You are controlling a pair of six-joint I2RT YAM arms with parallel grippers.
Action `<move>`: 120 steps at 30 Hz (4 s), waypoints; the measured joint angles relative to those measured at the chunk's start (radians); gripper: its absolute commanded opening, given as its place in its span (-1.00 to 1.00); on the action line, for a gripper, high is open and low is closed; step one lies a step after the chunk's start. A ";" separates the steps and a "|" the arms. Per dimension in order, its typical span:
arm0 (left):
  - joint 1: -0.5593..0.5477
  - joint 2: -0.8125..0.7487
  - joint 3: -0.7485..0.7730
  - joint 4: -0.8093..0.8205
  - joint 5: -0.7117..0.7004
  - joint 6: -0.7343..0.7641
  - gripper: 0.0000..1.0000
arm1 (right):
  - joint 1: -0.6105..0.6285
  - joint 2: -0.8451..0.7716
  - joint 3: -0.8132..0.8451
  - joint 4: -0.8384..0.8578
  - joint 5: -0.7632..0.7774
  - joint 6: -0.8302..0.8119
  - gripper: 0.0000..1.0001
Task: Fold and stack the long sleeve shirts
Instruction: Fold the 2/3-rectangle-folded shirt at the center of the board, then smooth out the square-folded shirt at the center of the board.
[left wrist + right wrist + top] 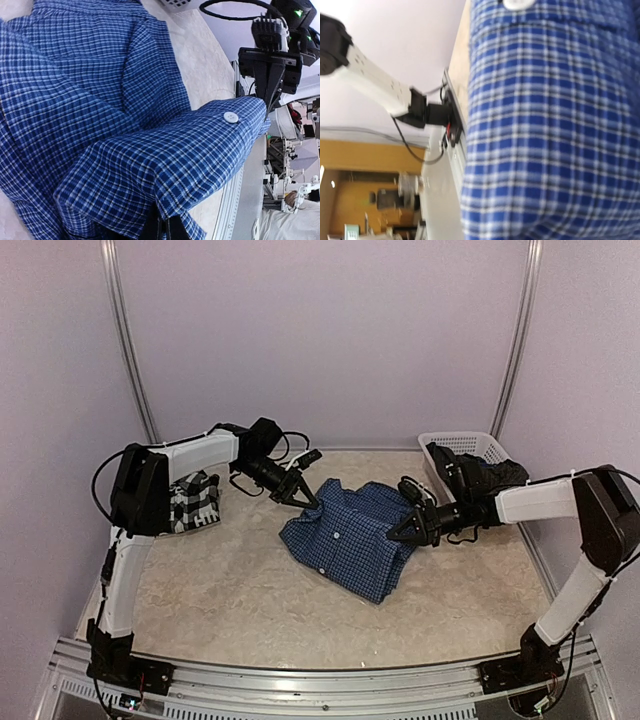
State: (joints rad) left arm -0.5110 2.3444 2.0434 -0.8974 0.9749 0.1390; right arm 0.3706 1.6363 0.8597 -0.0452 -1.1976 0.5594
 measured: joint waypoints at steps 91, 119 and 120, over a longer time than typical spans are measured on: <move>-0.292 -0.714 -1.124 0.991 -1.055 -0.541 0.40 | 0.139 0.510 0.803 -0.671 0.476 -0.694 -1.00; -0.092 -1.104 -1.194 0.792 -1.176 -0.482 0.47 | 0.271 0.308 0.513 -0.054 -0.037 -0.018 -1.00; -0.092 -1.095 -1.195 0.792 -1.172 -0.483 0.47 | 0.249 0.308 0.505 -0.012 -0.054 0.014 -1.00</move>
State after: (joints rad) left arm -0.6029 1.2495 0.8486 -0.1051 -0.1967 -0.3435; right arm 0.6197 1.9446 1.3643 -0.0570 -1.2514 0.5739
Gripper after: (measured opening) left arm 0.735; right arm 0.049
